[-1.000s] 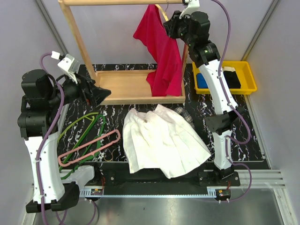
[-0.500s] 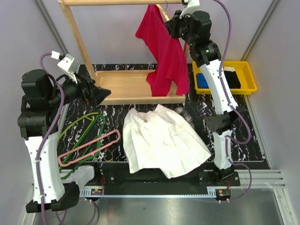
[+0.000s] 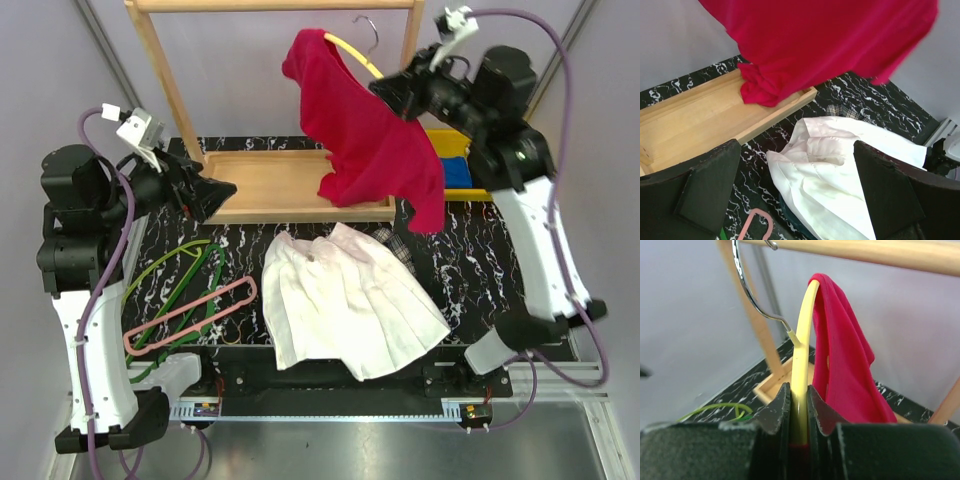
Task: Remove the skirt from the hanger
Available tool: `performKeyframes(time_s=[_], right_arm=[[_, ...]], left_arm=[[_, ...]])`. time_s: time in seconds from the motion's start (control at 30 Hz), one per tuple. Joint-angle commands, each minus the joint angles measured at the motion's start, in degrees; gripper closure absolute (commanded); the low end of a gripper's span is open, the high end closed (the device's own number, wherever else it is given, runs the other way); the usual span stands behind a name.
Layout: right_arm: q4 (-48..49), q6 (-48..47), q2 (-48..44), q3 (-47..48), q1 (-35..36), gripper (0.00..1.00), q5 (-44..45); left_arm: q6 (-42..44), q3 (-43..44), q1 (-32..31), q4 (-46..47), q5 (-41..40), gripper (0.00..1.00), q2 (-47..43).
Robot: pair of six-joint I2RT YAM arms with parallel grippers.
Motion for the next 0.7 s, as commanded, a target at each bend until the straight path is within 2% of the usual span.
performKeyframes(time_s=[0.0,0.1,0.23,0.27,0.33,0.37,0.4,0.47,0.53,0.57,0.67], right_arm=[[0.6,0.1,-16.2,-10.3,0.2,1.00,-9.6],[-5.8,1.3,-21.9,-14.7,0.2,1.00,-13.0],[-7.1,4.7,-27.7,-17.1,0.2,1.00,-14.2],[-7.3,5.0,-28.2,-16.9,0.2,1.00,-14.0],[-8.2,5.5,-28.9,-15.7,0.2,1.00,-14.0],[-8.6,5.7,-28.9,-14.2,0.2,1.00,-14.0],[-9.8,5.7,-28.7,-13.0,0.2,1.00,-14.0],[-11.1,5.6,-27.8,-10.0,0.2,1.00,-14.0],[-13.9,5.7,-25.5,-3.2,0.2,1.00,-14.3],[-15.0,5.9,-24.4,-0.2,0.2,1.00,-15.2],[-18.7,8.7,-20.3,15.0,0.2,1.00,-17.3]], left_arm=[[-3.0,3.7,0.3,6.0,1.6,0.01,0.8],[-5.2,4.8,0.3,7.9,2.0,0.01,2.0],[-11.4,7.8,0.3,12.2,6.0,0.01,4.3],[-13.8,8.3,0.3,16.3,7.6,0.01,5.5],[-25.5,7.7,0.3,23.9,14.4,0.01,6.6],[-31.5,6.3,0.3,37.3,16.6,0.01,7.3],[-47.4,3.5,0.3,47.7,18.4,0.01,7.3],[-61.5,-0.1,0.3,70.7,19.9,0.01,8.4],[-61.8,1.6,-0.2,71.5,21.1,0.01,9.7],[-62.7,2.5,-0.2,75.0,21.5,0.01,11.0],[-65.7,3.6,-0.3,79.5,22.3,0.01,12.8]])
